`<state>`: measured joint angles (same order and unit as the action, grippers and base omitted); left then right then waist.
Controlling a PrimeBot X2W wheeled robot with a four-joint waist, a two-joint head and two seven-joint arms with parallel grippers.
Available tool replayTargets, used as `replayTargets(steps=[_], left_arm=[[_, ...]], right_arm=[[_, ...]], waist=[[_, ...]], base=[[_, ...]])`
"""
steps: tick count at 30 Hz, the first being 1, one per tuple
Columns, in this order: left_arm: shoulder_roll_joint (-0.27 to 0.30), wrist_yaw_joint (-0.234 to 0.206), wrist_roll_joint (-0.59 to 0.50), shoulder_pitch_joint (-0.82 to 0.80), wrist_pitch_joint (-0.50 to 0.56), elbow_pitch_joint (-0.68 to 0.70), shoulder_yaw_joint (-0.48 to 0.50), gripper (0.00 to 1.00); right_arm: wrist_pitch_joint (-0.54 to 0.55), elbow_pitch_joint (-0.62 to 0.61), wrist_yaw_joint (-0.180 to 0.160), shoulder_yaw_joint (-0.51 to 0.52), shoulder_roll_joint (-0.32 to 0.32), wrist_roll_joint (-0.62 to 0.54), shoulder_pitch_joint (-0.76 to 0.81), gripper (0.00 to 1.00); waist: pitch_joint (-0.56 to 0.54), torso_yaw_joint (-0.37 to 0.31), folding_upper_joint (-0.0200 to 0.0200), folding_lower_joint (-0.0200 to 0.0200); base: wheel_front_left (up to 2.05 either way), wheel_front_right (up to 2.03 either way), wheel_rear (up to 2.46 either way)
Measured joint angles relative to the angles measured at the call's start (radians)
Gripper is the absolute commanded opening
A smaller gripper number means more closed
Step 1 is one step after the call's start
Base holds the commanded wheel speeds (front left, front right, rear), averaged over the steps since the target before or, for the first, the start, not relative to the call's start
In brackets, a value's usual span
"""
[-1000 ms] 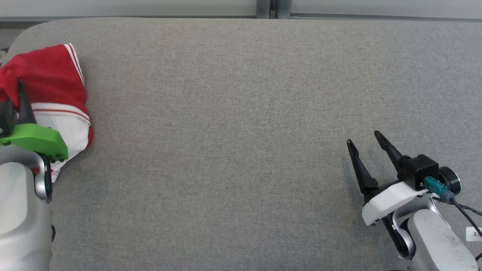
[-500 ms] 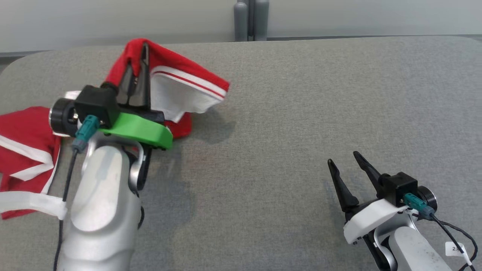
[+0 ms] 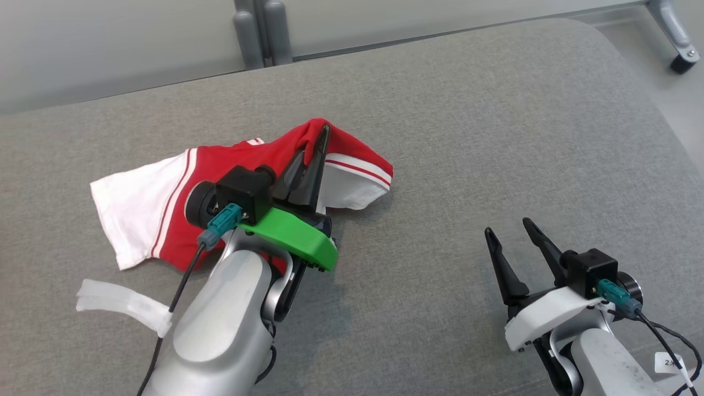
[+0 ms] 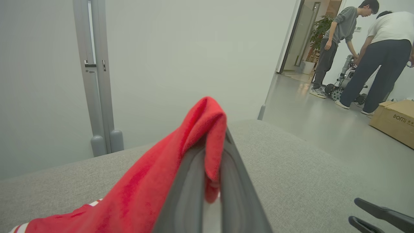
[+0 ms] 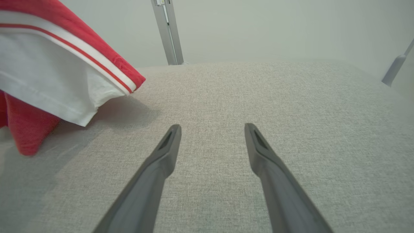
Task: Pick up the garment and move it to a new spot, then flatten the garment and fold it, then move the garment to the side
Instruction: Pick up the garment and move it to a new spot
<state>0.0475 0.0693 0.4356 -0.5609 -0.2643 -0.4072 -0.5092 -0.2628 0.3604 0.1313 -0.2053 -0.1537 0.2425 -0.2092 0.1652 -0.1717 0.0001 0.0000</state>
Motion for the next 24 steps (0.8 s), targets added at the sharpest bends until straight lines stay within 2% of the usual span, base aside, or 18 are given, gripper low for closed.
replayTargets(steps=[1, 2, 3, 7, 12, 18, 24], left_arm=[[0.001, -0.007, 0.004, -0.002, 0.0, -0.009, -0.01, 0.14], [0.0, -0.013, 0.02, -0.004, 0.0, -0.014, -0.013, 0.42], [0.0, -0.018, 0.027, -0.008, -0.001, -0.03, -0.023, 1.0], [-0.001, -0.031, 0.024, -0.004, -0.001, -0.098, -0.033, 1.0], [0.0, -0.032, -0.018, 0.06, 0.0, -0.172, 0.003, 1.0], [0.0, -0.025, -0.078, 0.16, -0.001, -0.175, 0.11, 1.0], [0.001, -0.032, -0.118, 0.278, -0.001, -0.108, 0.238, 1.0]], right_arm=[[0.0, -0.001, 0.0, -0.001, 0.002, 0.001, -0.002, 1.0], [0.0, -0.001, 0.0, 0.001, 0.006, 0.001, -0.003, 1.0], [0.0, -0.001, 0.0, 0.004, 0.008, 0.002, -0.005, 1.0], [0.0, -0.006, 0.0, 0.014, 0.018, 0.002, -0.007, 1.0], [0.0, -0.012, 0.0, 0.02, 0.025, 0.004, -0.006, 1.0], [0.0, -0.017, 0.0, 0.015, 0.028, 0.003, -0.006, 1.0], [0.0, -0.017, 0.0, 0.003, 0.029, 0.004, -0.006, 1.0]], waist=[[0.004, -0.013, 0.0, 0.0], [0.008, -0.026, 0.0, 0.0], [0.013, -0.037, 0.0, 0.0], [0.035, -0.066, 0.0, 0.0], [0.041, -0.055, 0.0, -0.0001], [0.025, -0.002, 0.0, 0.0], [-0.005, 0.069, 0.0, 0.0]], base=[[0.0, 0.0, 0.0], [0.0, 0.0, 0.0], [0.0, 0.0, 0.0], [0.0, 0.0, 0.0], [0.0, 0.0, 0.0], [0.0, 0.0, 0.0], [0.0, 0.0, 0.0]])
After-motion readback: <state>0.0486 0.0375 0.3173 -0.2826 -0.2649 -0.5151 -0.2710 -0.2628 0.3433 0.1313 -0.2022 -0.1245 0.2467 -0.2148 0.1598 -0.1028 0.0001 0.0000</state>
